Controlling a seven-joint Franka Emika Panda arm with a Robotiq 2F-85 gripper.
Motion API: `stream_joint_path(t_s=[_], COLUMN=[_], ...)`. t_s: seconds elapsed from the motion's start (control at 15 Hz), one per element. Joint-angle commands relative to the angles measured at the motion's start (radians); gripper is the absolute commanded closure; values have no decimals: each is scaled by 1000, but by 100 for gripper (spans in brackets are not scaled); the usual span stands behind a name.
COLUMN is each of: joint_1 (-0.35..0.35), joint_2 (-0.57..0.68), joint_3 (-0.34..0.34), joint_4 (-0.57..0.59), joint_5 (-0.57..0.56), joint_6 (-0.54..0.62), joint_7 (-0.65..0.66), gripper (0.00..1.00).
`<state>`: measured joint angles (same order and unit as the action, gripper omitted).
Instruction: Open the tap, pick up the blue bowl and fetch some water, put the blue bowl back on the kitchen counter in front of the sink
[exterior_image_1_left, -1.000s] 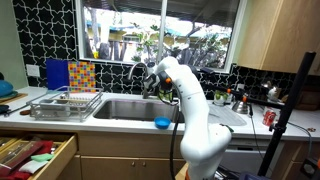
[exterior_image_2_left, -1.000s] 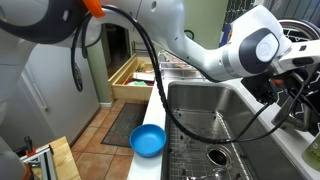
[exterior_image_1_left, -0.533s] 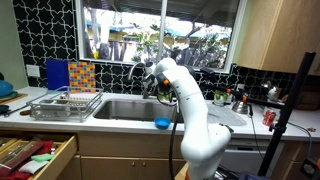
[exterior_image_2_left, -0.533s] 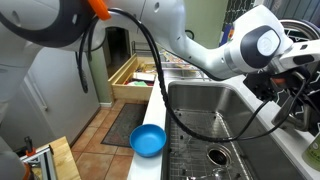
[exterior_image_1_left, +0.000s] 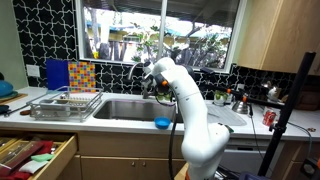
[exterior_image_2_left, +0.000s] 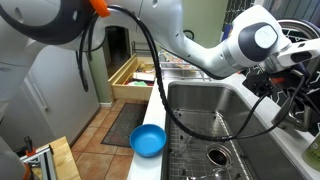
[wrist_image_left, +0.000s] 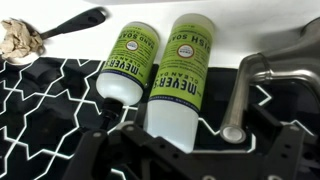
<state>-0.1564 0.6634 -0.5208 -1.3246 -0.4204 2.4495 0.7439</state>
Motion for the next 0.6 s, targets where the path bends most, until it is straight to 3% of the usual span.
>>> stream_joint_path(t_s=[0.0,0.27,0.53], joint_1=[17,22,17], joint_2=[21,26,-12], joint_3=[-34,-43,-7], joint_4=[14,14,-10], joint_5=[-32,-25,33], joint_6=[-37,-42,-67], joint_7=[24,27,26], gripper=[0,0,0])
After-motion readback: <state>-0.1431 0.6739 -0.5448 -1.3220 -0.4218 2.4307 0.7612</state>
